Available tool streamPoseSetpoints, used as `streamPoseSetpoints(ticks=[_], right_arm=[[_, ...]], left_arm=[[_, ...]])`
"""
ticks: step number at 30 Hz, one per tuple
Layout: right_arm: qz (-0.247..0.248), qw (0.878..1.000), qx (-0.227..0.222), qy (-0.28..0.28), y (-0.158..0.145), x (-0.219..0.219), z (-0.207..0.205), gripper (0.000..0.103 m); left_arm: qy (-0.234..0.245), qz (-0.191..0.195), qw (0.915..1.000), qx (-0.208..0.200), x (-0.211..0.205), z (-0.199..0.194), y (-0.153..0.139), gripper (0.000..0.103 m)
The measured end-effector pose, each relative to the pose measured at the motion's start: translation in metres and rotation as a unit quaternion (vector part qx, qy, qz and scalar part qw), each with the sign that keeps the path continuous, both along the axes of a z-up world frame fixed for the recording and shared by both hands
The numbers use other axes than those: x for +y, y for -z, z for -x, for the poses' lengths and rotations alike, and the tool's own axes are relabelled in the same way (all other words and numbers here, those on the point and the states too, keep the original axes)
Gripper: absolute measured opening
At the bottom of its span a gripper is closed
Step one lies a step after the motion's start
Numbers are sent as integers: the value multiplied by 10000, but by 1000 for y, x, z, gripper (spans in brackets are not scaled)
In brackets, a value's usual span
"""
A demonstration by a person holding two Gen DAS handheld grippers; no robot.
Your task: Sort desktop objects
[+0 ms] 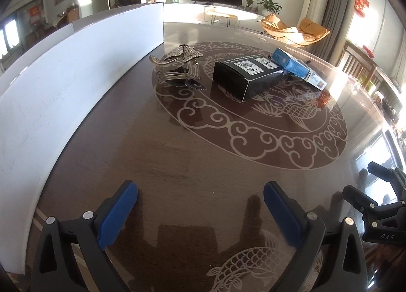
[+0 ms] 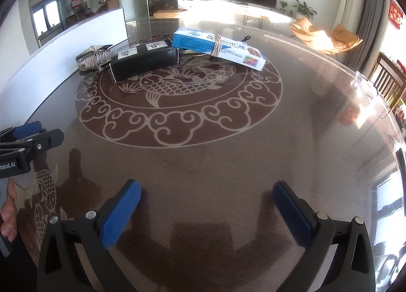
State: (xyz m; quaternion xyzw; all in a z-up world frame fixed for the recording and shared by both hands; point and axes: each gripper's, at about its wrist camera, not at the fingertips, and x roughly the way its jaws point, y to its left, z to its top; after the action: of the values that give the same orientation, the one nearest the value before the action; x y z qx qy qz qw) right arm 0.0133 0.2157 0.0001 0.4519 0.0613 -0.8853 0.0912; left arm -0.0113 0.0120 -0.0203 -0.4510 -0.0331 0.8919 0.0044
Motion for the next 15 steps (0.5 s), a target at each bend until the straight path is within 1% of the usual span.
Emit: streamPoseSetpoints(ticks=[4,8,15], right_arm=[[52,10000,-29,4,0,1,0,103],[50,10000,-29,3,0,1,0,103],[50,10000,-29,4,0,1,0,103]], left_arm=[[32,16,10000,-21,-1,0,-1,103],[72,324,9994,-106,7,2,2,103],[62,329,9994,-93,6,2,2,103]])
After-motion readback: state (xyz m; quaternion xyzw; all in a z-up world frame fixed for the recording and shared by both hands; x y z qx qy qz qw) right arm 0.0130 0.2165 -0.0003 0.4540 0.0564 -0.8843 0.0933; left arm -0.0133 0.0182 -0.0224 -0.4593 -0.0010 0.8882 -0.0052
